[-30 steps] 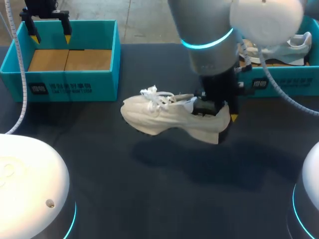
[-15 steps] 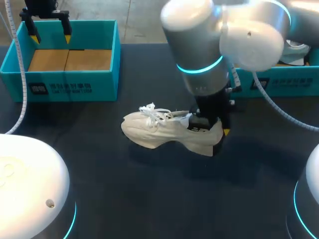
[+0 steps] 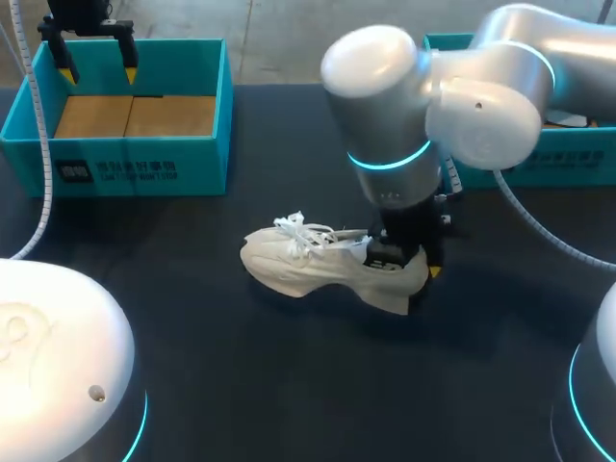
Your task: Take the shoe out of the shoebox, open the shoe tongue, remove and reinsert the insole, then place the shoe into the shoebox
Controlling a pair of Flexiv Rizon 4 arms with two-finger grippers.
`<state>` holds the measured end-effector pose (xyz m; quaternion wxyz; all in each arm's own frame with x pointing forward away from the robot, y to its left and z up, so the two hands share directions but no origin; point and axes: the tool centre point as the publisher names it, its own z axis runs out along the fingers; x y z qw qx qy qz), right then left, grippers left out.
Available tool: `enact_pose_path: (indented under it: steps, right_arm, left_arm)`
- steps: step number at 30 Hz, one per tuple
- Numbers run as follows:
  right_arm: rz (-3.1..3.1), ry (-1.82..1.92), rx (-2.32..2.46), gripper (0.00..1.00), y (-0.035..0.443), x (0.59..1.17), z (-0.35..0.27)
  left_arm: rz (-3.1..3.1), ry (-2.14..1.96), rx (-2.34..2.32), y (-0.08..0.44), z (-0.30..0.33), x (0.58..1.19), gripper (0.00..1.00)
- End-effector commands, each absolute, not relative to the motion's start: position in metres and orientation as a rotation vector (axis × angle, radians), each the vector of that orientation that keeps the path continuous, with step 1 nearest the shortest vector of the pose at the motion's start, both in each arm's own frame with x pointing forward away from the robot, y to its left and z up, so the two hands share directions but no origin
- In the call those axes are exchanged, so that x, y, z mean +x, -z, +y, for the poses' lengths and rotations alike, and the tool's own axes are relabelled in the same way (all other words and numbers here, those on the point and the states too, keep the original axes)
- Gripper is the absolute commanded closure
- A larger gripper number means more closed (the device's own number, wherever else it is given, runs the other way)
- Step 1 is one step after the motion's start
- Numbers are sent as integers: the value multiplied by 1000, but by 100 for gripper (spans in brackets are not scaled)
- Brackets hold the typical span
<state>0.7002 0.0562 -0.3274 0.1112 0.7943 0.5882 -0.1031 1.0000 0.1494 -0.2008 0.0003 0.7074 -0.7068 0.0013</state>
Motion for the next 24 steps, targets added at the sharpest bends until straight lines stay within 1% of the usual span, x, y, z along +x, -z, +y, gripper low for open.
enact_pose_path:
  steps: [1,12,23,24]
  right_arm:
    - [1648,311,2390,100,344,701,66]
    - [1625,336,2415,100,368,706,65]
    - [1609,352,2426,100,371,705,65]
    - [1608,352,2426,90,370,704,65]
  left_arm:
    - [-2220,-3,2222,201,150,1000,0]
    - [-2220,-3,2222,201,150,1000,0]
    - [-2220,-3,2222,201,150,1000,0]
    - [-2220,-3,2222,201,150,1000,0]
